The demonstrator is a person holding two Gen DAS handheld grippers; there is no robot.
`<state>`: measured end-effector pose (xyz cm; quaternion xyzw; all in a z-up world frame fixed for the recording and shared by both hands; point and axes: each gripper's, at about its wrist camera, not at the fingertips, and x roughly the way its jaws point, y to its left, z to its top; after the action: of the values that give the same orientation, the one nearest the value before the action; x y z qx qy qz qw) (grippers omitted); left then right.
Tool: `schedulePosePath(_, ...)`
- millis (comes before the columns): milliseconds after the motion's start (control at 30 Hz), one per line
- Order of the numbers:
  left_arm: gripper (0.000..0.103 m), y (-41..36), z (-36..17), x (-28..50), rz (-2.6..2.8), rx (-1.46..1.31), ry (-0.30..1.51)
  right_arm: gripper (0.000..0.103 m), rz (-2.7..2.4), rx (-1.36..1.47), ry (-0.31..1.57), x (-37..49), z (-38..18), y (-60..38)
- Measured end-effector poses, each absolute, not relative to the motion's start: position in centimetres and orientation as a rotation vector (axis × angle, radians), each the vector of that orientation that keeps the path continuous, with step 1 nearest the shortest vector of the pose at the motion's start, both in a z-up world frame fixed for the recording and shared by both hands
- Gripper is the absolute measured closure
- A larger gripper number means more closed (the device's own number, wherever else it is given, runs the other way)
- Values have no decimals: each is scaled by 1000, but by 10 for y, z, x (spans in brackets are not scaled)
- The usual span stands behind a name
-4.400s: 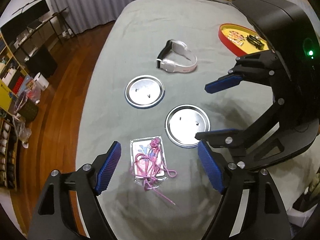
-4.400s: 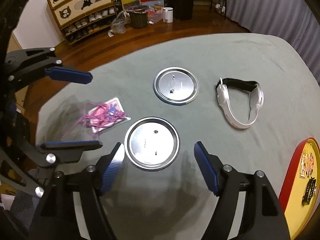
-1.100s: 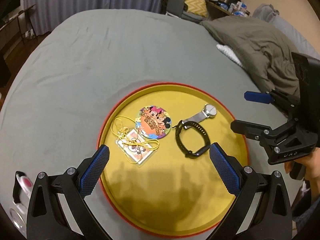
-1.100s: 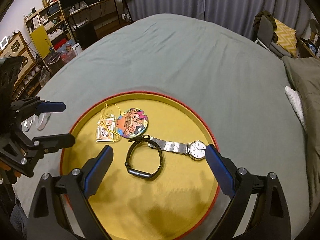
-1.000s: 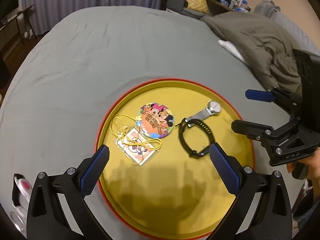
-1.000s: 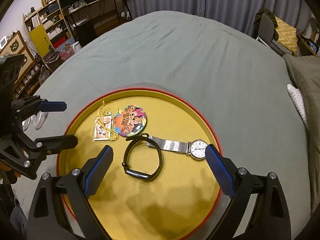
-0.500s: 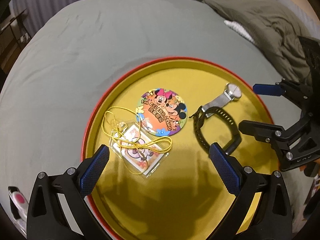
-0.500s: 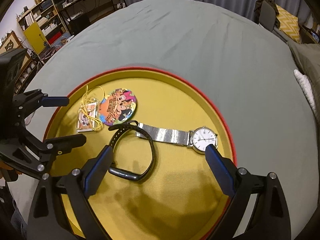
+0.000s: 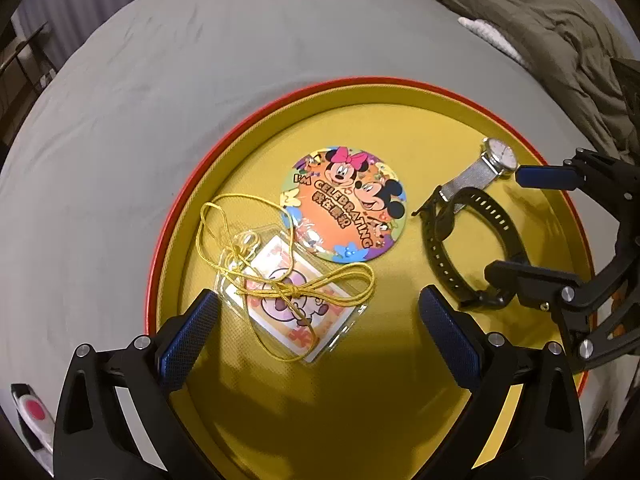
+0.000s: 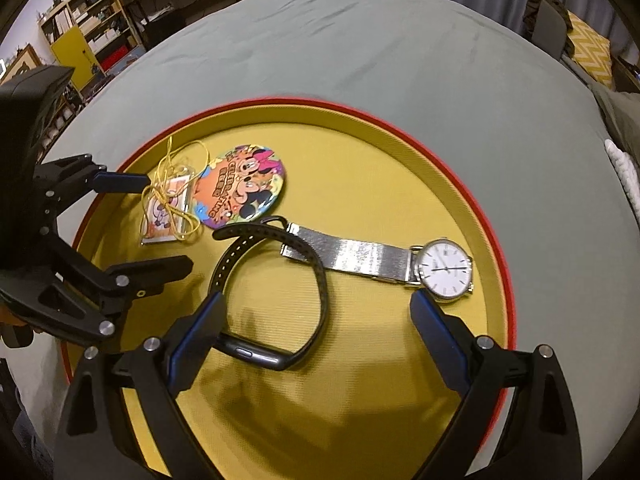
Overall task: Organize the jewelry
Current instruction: 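Lower the right tool around the black watch band while the left tool lowers around the yellow-cord card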
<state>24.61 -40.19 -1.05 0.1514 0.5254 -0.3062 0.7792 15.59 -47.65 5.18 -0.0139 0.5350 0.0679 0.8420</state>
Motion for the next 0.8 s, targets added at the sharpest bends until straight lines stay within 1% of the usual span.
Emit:
schedulePosePath(167, 5, -405, -13, 244, -657, 395, 1112, 14, 142, -48, 1133, 155, 48, -476)
schedulePosePath(200, 5, -405, -14, 244, -656, 405, 1106, 20, 139, -46, 1132, 155, 49, -477)
schedulePosePath(233, 5, -407, -14, 244, -655, 414, 1101, 31, 141, -38, 1134, 155, 48, -478)
schedulePosePath(300, 5, -410, -15, 244, -657, 426, 1092, 37, 148, -25, 1143, 158, 46, -475)
schedulePosePath(500, 5, -411, -15, 244, -667, 406, 1074, 38, 148, -38, 1135, 154, 46, -476)
schedulePosePath(633, 6, -401, -15, 242, -681, 389, 1059, 43, 139, -54, 1127, 152, 45, -476)
schedulePosePath(700, 7, -396, -14, 241, -683, 382, 1051, 46, 136, -53, 1123, 152, 46, -478)
schedulePosePath(767, 15, -390, -14, 239, -671, 398, 1036, 50, 131, -56, 1118, 150, 44, -478)
schedulePosePath(800, 16, -389, -14, 238, -668, 408, 1027, 53, 126, -59, 1116, 149, 44, -478)
